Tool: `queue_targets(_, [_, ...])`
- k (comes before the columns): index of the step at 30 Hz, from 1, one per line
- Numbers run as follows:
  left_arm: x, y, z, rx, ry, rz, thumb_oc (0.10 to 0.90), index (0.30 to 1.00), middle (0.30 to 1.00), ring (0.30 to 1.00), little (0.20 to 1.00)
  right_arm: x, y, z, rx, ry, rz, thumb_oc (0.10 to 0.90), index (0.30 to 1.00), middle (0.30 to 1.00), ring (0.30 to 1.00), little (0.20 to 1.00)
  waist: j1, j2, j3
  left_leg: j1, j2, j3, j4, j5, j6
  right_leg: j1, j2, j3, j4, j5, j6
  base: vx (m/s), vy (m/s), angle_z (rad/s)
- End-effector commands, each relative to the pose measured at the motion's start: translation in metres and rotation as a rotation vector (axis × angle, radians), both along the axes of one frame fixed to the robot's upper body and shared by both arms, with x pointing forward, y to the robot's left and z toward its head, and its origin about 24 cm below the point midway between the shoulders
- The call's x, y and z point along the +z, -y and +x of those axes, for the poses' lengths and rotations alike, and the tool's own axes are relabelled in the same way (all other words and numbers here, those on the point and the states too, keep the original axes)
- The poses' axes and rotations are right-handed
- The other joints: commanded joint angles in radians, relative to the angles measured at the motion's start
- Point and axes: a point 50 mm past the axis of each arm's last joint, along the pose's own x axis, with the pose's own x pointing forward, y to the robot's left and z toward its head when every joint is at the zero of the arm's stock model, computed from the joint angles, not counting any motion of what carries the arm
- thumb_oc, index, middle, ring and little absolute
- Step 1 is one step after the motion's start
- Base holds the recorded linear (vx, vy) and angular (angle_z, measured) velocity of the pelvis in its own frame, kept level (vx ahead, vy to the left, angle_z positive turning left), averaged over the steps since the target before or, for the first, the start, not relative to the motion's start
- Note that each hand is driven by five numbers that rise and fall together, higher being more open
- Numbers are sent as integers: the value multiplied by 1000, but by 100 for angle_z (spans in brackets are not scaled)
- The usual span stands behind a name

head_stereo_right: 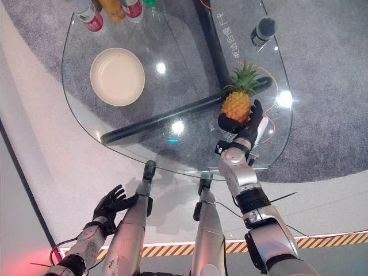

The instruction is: Pick up the fruit to the plate

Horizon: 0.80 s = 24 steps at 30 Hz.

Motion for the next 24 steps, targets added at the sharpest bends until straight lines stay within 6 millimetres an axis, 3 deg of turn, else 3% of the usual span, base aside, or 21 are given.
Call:
queue_targets(1, [-17,17,-20,-27,-77,-12,800,900,900,900,900,43,16,0,-50,171,-12,800,900,900,900,900,17,29,-6,-41,-144,20,72,-74,107,-32,106,-70,-7,60,-56,0,0,0])
queue_targets(14, [-8,23,-10,-31,-25,-38,800,900,900,900,900,43,23,6,-91,83,23,800,900,900,900,900,19,47,-6,-136,-153,36,138,-93,112,-136,115,-73,55,51,-59,3,35,1])
queue_targets(24, [-3,24,-6,-33,-3,-61,800,900,900,900,900,55,25,11,-97,112,66,800,900,900,900,900,26,57,-6,-180,-155,31,155,-92,111,-189,123,-74,82,54,-56,3,11,0])
